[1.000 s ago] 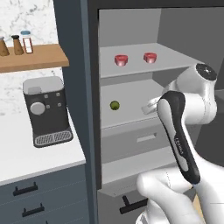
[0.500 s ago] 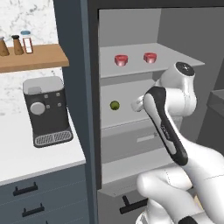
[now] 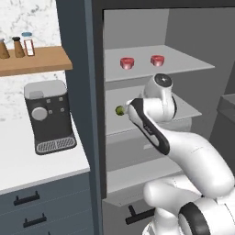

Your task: Place one lime and one steak in each tupperware on the nearby counter, to pack two identical lunches.

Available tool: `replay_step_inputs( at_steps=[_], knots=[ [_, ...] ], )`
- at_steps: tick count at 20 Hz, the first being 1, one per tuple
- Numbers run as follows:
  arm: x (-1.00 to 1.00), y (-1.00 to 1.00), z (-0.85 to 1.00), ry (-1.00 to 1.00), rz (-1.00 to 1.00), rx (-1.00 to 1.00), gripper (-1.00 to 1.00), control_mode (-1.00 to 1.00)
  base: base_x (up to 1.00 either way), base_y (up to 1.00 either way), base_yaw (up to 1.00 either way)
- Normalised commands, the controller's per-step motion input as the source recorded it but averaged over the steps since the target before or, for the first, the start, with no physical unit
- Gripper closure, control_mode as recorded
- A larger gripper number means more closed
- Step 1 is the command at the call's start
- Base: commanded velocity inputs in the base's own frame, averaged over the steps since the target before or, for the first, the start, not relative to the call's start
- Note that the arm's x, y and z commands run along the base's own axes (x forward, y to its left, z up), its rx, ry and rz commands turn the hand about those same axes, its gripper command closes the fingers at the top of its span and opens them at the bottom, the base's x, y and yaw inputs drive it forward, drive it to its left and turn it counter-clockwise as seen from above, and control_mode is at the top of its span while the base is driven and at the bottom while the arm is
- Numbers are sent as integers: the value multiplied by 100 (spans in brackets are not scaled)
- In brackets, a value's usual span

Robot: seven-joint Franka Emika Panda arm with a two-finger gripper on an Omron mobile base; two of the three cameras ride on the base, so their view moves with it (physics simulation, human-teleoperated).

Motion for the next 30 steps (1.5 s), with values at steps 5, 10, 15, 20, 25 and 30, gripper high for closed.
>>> replay_step_inputs(
  at_steps=[5, 10, 15, 20, 25, 30],
  knots=[
    [80, 21, -25, 6, -11, 1, -100, -100, 0, 0, 0],
    [37, 0, -13, 10, -1, 6, -100, -100, 0, 0, 0],
    [16, -11, -32, 4, 0, 2, -100, -100, 0, 0, 0],
    [22, -1, -10, 3, 0, 0, -100, -100, 0, 0, 0],
    [53, 12, -8, 0, 0, 0, -100, -100, 0, 0, 0],
    [44, 24, -16, 0, 0, 0, -100, -100, 0, 0, 0]
  ],
)
